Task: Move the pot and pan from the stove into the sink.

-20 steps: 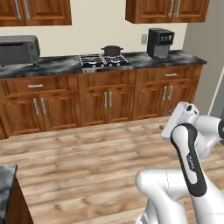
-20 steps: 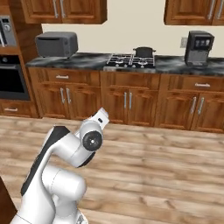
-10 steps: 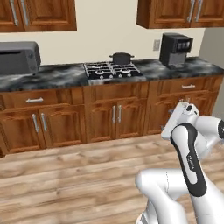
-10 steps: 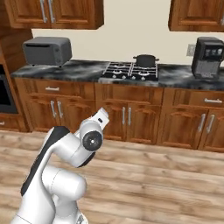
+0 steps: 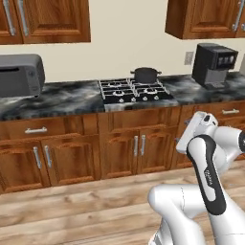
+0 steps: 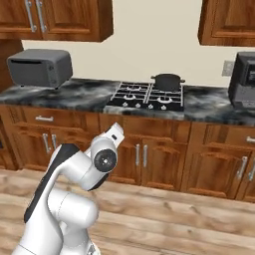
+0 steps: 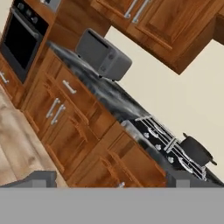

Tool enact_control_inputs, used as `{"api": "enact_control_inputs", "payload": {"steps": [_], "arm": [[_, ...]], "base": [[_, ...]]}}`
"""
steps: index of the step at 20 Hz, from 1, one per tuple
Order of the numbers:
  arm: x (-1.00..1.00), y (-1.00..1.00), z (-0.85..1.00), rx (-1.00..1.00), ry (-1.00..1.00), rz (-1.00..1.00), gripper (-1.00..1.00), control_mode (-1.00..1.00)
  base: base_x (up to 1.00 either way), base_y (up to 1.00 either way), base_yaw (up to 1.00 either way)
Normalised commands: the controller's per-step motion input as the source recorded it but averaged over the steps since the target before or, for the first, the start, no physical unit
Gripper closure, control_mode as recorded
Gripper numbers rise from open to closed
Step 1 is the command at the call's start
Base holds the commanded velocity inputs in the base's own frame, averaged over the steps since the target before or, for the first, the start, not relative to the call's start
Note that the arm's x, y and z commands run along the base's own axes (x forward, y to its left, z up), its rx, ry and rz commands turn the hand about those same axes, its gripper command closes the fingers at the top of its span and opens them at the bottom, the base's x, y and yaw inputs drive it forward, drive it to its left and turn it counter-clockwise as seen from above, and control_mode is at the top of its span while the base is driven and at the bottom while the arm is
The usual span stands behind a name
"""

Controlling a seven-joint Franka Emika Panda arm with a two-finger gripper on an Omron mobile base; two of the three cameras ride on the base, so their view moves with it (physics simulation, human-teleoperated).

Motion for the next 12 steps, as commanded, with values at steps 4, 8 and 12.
{"api": "enact_control_inputs", "payload": {"steps": [4, 8, 12], "arm": [[0.00, 0.00, 0.00, 0.00, 0.00, 0.00, -1.00, 1.00], [0.00, 0.00, 0.00, 0.00, 0.00, 0.00, -1.00, 1.00], [0.00, 0.00, 0.00, 0.00, 0.00, 0.00, -1.00, 1.00]], "base": [[1.00, 0.00, 0.07], [1.00, 0.00, 0.06], [1.00, 0.00, 0.06]]}}
